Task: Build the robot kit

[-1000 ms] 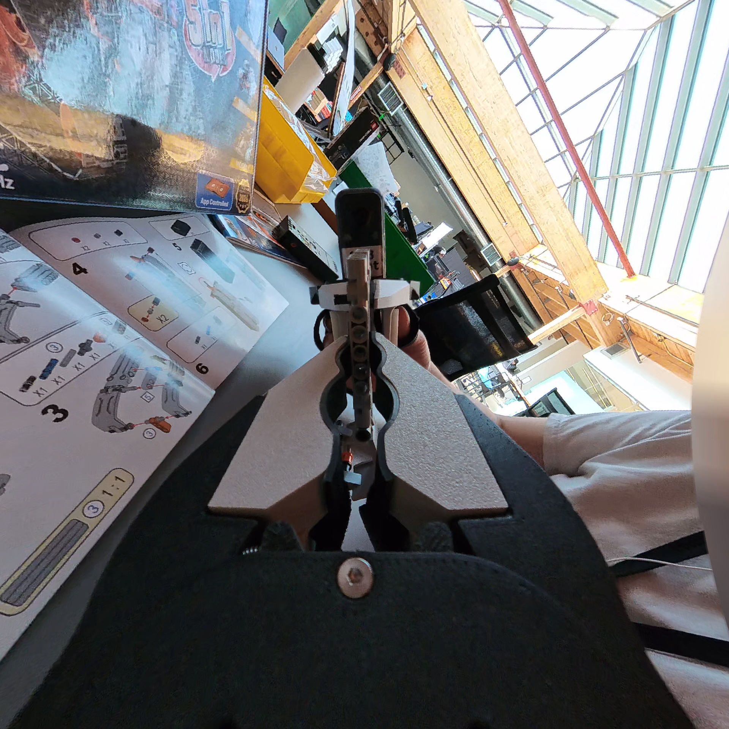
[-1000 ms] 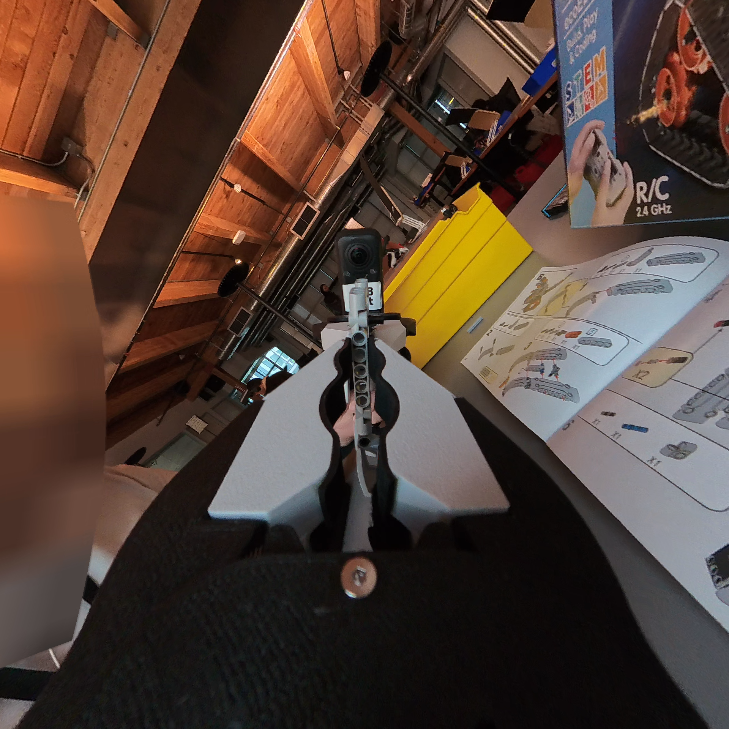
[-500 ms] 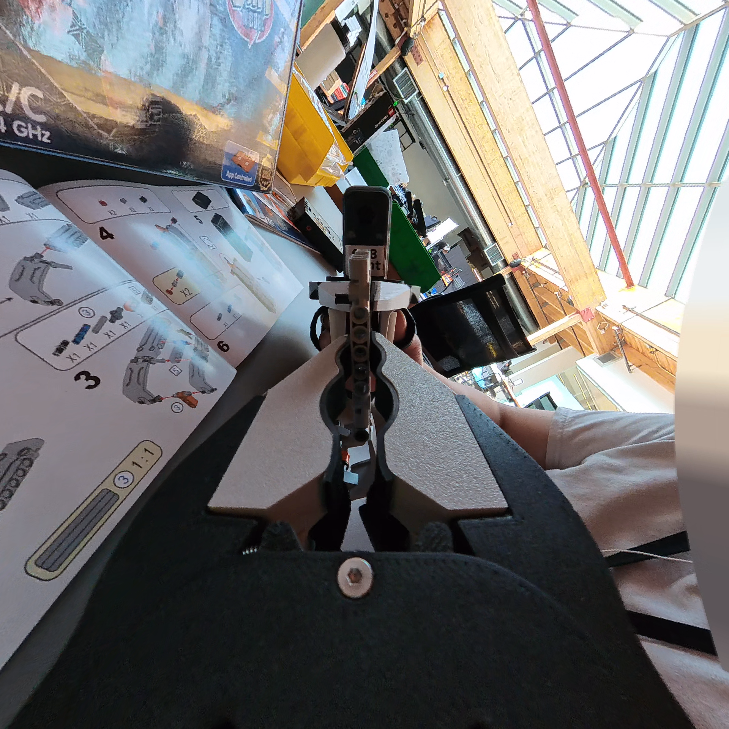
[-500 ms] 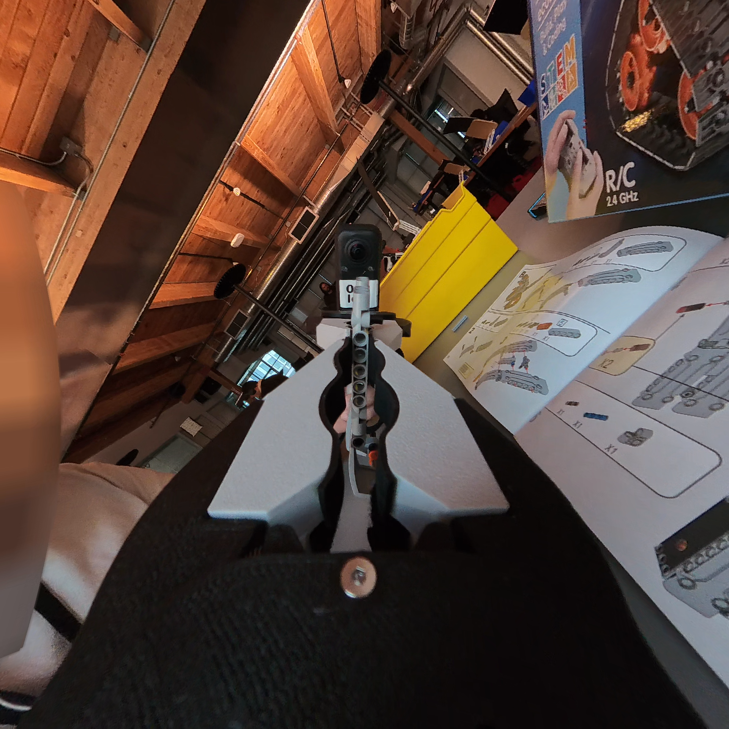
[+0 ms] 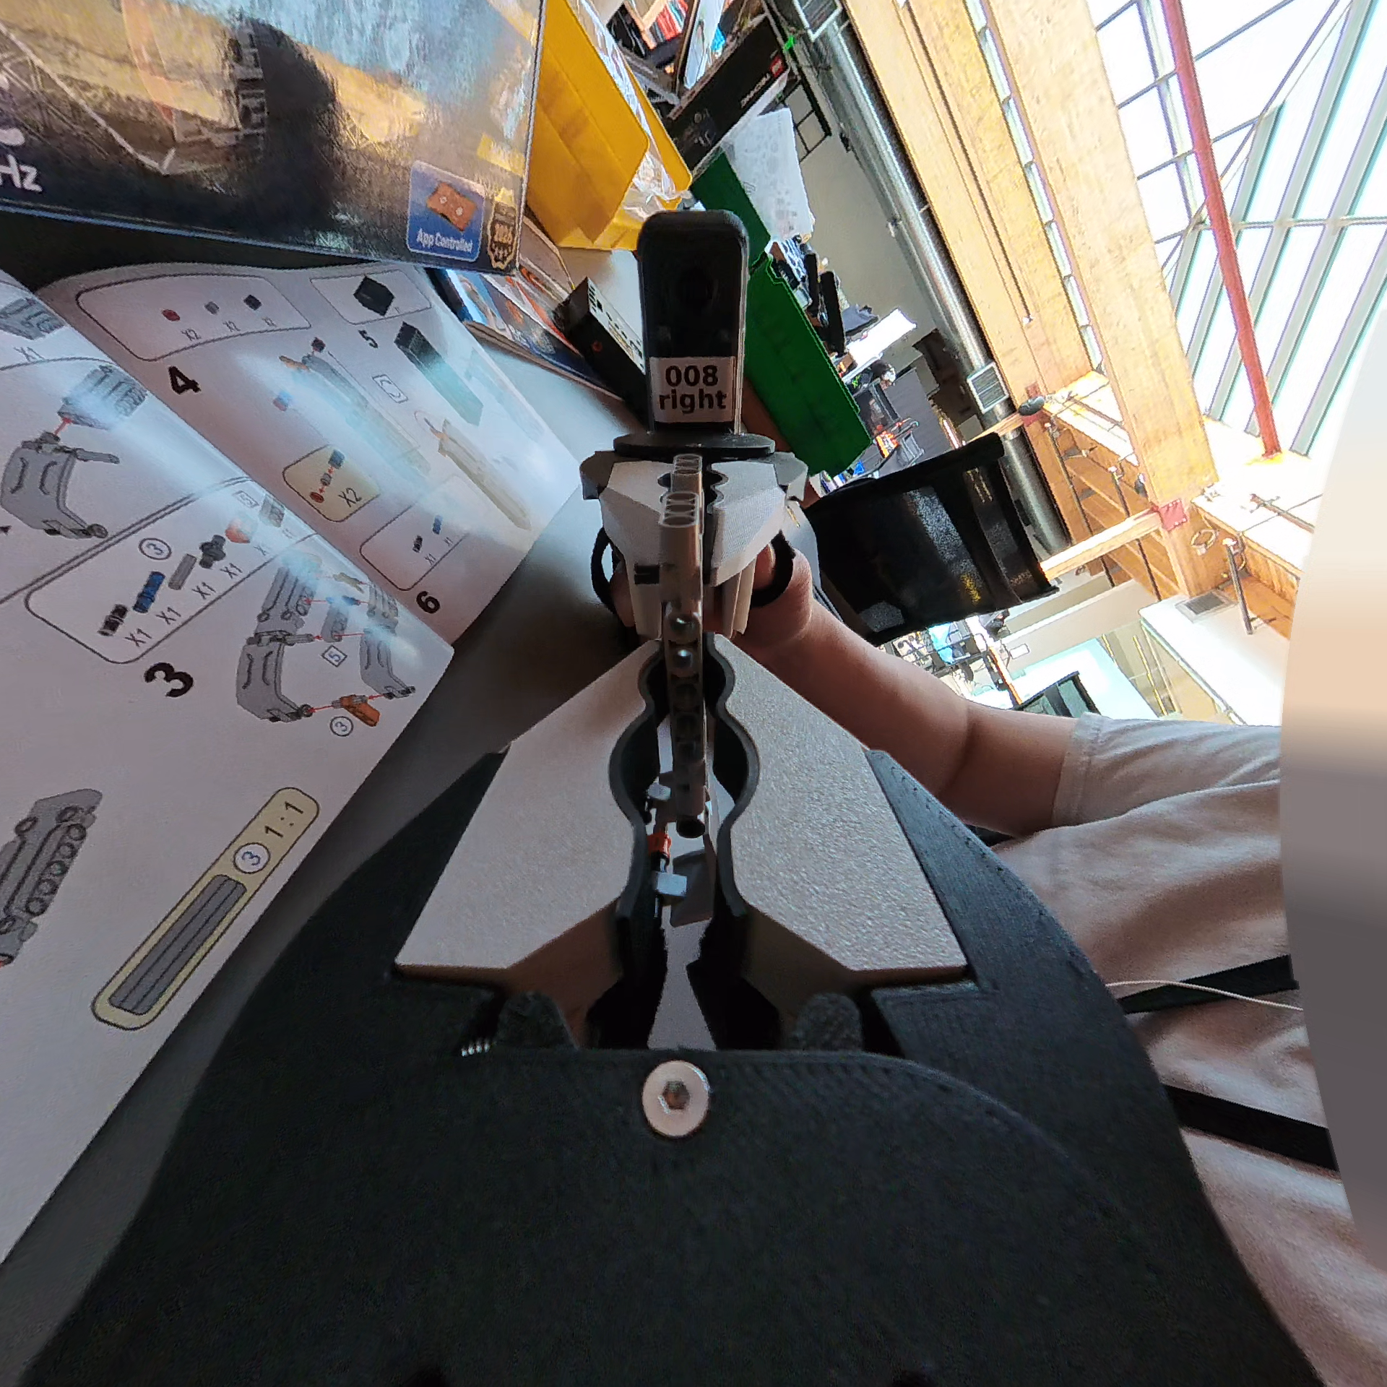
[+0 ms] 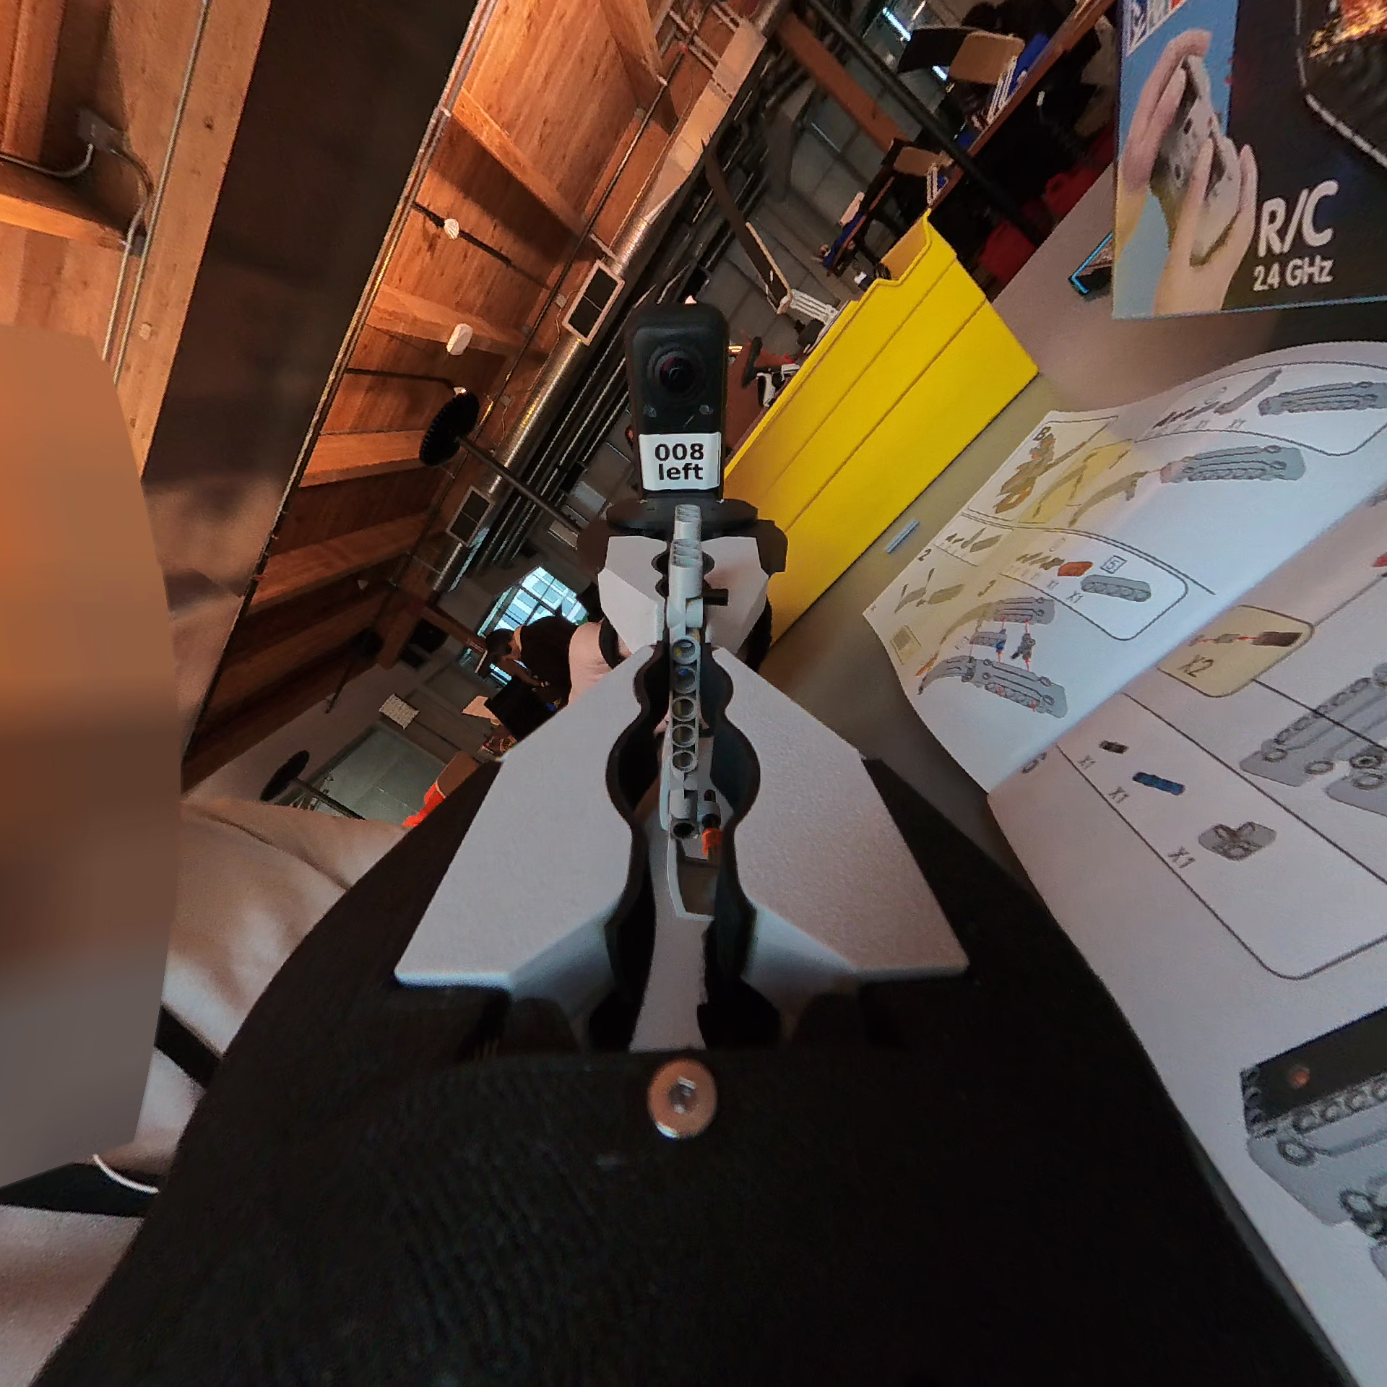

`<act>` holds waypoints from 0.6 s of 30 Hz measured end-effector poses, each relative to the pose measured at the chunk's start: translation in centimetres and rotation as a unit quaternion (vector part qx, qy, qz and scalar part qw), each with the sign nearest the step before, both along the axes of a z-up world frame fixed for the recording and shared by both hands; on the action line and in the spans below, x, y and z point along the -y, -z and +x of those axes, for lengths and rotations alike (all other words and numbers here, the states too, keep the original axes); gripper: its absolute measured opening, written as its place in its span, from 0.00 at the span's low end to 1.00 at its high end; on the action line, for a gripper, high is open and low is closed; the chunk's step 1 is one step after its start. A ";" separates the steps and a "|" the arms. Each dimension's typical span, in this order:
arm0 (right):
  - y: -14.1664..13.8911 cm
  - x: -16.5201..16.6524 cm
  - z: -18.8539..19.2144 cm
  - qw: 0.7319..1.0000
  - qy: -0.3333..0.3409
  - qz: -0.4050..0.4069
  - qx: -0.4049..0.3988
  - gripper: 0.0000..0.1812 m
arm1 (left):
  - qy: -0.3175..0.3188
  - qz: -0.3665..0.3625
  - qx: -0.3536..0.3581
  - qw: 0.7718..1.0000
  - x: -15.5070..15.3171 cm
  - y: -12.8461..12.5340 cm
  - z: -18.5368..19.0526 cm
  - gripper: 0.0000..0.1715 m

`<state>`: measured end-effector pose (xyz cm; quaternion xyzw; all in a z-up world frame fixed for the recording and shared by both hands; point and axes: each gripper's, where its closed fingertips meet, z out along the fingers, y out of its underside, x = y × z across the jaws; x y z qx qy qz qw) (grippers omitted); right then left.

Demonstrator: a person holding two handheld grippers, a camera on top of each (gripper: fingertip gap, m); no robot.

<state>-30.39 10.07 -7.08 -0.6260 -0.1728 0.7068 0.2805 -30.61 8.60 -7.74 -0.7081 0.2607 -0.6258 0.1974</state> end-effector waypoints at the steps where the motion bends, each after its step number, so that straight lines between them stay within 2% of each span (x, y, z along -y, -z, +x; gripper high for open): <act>1: 0.0 -0.1 0.0 1.000 0.001 -0.002 -0.003 0.02 | -0.004 0.003 0.001 1.000 -0.1 0.0 0.0 0.03; 18: 0.1 0.4 -0.5 1.000 -0.013 0.004 0.003 0.02 | -0.015 -0.002 0.019 1.000 -0.3 -0.5 0.3 0.03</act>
